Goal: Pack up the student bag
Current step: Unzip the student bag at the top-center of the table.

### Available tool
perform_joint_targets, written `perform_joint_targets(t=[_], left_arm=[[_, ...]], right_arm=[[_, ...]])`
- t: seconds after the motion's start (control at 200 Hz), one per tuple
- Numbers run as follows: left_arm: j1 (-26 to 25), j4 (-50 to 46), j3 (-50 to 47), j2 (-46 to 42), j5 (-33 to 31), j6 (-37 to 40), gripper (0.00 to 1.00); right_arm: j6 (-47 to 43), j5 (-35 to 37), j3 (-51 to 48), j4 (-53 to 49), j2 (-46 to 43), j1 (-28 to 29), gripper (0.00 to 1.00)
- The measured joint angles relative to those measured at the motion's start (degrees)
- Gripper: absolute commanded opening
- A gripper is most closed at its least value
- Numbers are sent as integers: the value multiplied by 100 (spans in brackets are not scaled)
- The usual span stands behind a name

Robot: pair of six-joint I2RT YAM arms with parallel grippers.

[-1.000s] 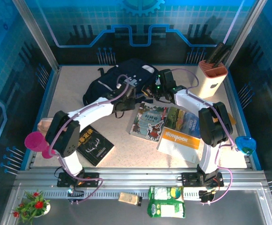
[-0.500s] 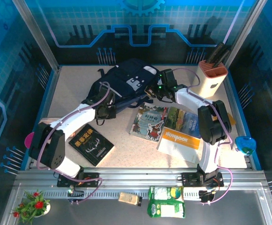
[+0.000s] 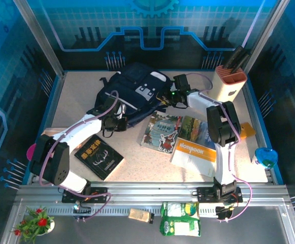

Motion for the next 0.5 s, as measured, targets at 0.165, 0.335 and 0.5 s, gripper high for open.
perform_joint_targets(t=[0.165,0.335,0.5], left_arm=[[0,-83,426,238,391,-52,0],[0,-92,581,382,319,-201,11],[-125,131,299,396,-214,-420,29]], right_arm=[[149,461,-638,-188,-667,-74,62],[601,680,-1622,-66,-1740,142,63],[1115,527,-2039,356,-1770,787,63]])
